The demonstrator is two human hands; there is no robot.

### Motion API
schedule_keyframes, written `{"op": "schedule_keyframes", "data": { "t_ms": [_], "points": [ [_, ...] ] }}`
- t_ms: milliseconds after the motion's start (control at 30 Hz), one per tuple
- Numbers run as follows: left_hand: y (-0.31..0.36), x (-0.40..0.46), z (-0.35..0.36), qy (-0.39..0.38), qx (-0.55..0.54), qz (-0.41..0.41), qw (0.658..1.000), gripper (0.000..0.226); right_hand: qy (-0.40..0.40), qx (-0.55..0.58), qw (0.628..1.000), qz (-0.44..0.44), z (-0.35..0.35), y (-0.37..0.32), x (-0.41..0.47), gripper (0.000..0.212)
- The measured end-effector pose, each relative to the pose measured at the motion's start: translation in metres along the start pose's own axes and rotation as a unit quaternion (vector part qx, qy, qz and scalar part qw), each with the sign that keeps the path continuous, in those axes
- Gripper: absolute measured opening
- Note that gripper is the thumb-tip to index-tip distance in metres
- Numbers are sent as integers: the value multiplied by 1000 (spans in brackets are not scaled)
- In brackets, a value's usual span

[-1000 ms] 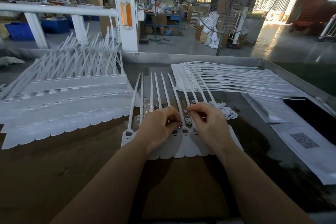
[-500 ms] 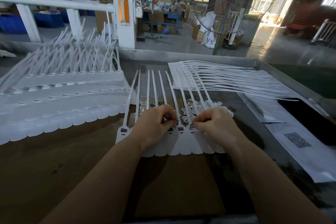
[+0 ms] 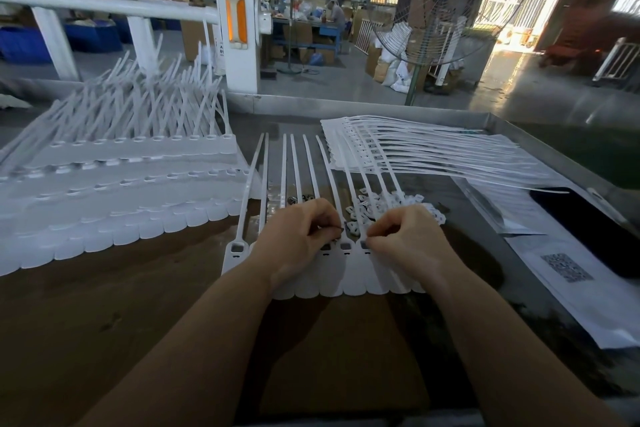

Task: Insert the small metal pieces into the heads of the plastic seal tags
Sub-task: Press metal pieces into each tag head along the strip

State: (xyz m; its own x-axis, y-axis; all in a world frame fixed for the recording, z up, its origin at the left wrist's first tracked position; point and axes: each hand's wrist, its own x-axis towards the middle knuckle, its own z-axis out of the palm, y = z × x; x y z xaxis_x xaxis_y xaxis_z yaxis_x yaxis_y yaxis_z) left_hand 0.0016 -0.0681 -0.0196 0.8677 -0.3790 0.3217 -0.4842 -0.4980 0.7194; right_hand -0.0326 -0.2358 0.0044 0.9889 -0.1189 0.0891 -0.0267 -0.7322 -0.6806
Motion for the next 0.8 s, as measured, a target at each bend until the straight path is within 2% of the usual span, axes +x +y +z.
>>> {"op": "schedule_keyframes", "data": {
  "t_ms": [167,300,433,633,800],
  "points": [
    [1,-1,-2,-3,-17,14,1000,18,9,12,1000,-8,1,1,-2,9],
    [1,0,-2,4,-17,19,1000,18,45,41,995,-81,0,-8,-5,13],
    [0,0,-2,4,-16,19,1000,24,19,53,991,-123,5,-15,-8,14],
    [1,0,-1,-14,-15,45,999,23,14,19,992,-126,8,-15,-7,6],
    [1,-1,0,-4,-26,39,999,25,-2,8,997,-81,4,-14,-4,11]
  ]
}}
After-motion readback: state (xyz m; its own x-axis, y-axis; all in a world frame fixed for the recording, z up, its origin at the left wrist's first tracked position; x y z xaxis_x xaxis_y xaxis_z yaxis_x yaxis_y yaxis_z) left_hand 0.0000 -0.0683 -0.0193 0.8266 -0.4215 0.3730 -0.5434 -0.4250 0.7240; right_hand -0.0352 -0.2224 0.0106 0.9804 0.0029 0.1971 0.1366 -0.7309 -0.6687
